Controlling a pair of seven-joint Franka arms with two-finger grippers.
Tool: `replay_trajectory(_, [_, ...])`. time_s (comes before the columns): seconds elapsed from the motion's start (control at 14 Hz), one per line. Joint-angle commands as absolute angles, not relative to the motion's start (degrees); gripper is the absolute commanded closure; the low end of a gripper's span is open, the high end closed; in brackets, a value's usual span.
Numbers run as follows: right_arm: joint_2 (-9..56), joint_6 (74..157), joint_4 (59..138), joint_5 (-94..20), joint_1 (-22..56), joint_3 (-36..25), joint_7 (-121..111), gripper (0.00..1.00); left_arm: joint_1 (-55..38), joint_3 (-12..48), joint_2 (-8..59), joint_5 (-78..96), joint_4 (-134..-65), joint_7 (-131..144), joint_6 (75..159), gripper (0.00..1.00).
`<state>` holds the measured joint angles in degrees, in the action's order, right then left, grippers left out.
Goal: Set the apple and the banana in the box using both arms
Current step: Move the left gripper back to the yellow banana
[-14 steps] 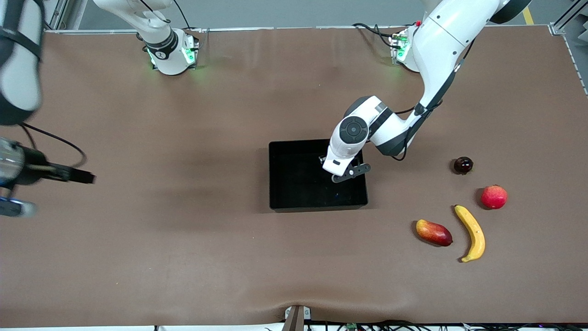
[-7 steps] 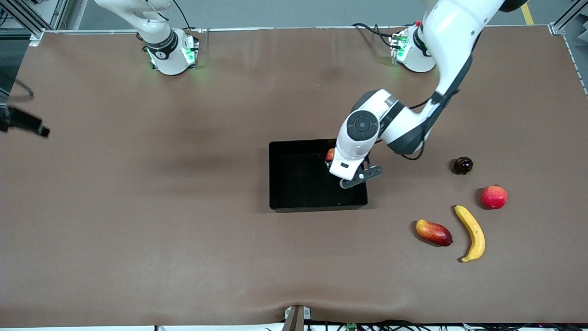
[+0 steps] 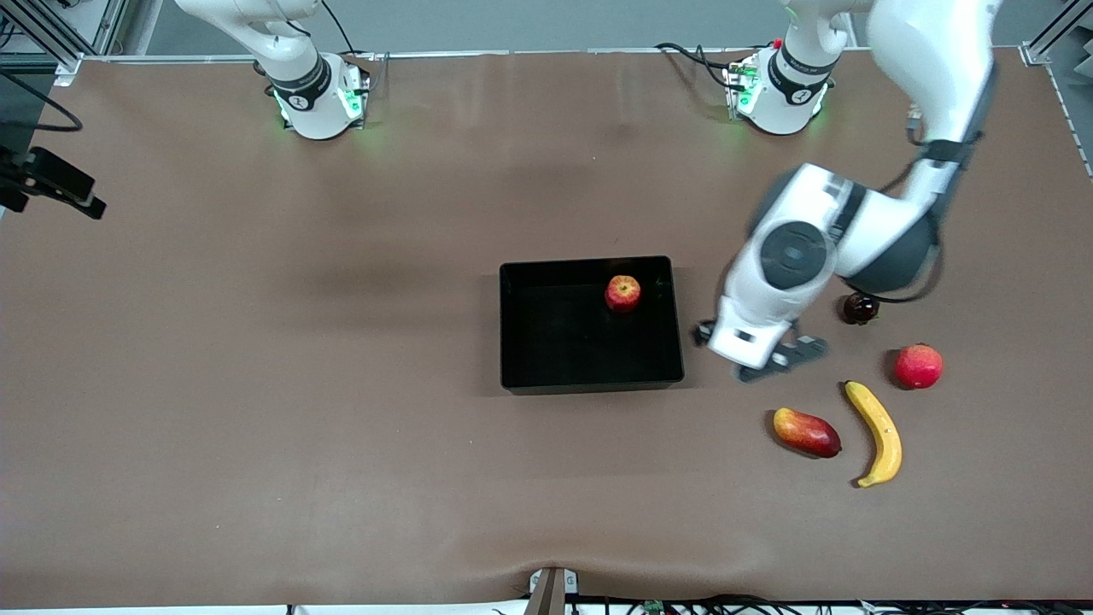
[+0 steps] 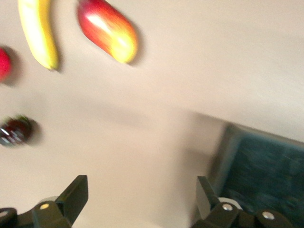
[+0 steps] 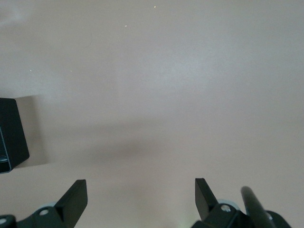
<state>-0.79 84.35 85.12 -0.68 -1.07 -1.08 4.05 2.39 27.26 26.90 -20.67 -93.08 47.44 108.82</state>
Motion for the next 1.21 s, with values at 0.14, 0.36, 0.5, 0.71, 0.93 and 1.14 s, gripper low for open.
replay_trajectory(0.14, [-1.58,86.48,86.75,0.79,-0.17,-1.05,3.43,0.00,10.00,27.86,30.05,-28.21,-94.04,38.26,112.66,0.00])
replay_trajectory(0.36, [-1.50,87.89,86.75,0.70,-0.35,-1.23,-1.23,0.00,16.33,27.86,33.39,-28.56,-94.04,27.98,119.60,0.00])
replay_trajectory(0.5, [-1.41,87.80,86.31,0.79,-0.35,-1.23,-1.40,0.00,19.76,27.86,35.15,-28.56,-93.78,21.91,122.25,0.00])
replay_trajectory(0.71, [-1.06,87.45,85.96,0.79,0.00,-1.23,-1.41,0.00,23.37,27.86,38.22,-28.56,-93.34,15.49,126.28,0.00])
replay_trajectory(0.93, [-1.05,86.58,86.04,0.79,-0.26,-1.23,-1.23,0.00,23.82,27.08,41.21,-28.30,-92.55,11.43,130.34,0.08])
replay_trajectory(1.14, [-1.05,84.91,85.96,0.70,-0.18,-1.23,-1.14,0.00,23.47,26.02,45.17,-29.78,-88.07,9.76,130.43,0.18])
